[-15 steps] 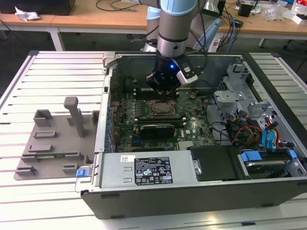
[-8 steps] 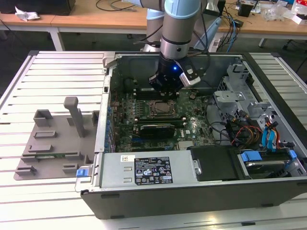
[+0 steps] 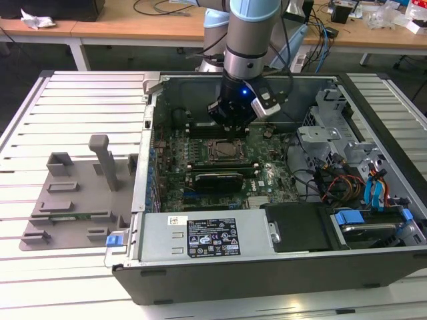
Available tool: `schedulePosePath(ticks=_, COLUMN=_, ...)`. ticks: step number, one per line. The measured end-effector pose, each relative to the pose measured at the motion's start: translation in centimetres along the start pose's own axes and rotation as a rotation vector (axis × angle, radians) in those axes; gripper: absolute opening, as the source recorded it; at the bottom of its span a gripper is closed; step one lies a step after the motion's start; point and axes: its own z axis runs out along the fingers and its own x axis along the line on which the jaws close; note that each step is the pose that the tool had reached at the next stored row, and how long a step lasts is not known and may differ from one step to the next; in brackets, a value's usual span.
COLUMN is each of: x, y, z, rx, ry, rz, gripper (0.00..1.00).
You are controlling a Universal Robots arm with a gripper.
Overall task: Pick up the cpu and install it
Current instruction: 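Install the first cpu locking lever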
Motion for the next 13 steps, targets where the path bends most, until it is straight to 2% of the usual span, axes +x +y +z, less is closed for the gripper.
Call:
schedulePosePath(ticks=4, x=0.04, y=-0.51, z=0.0, rx=0.0, ry=-0.0001, rz=0.0, gripper=0.11)
schedulePosePath(ticks=6, x=0.08, y=-1.01, z=0.0, rx=0.0, ry=0.0, rz=0.0, gripper=0.11)
schedulePosePath(ticks=7, x=0.13, y=-1.64, z=-0.01, rx=0.0, ry=0.0, rz=0.0, gripper=0.11)
schedulePosePath(ticks=9, x=0.19, y=-2.41, z=-0.01, rx=-0.0001, ry=-0.0001, rz=0.0, gripper=0.11)
schedulePosePath(ticks=13, x=0.27, y=-3.49, z=-0.03, rx=0.0, ry=0.0, rz=0.0, gripper=0.11)
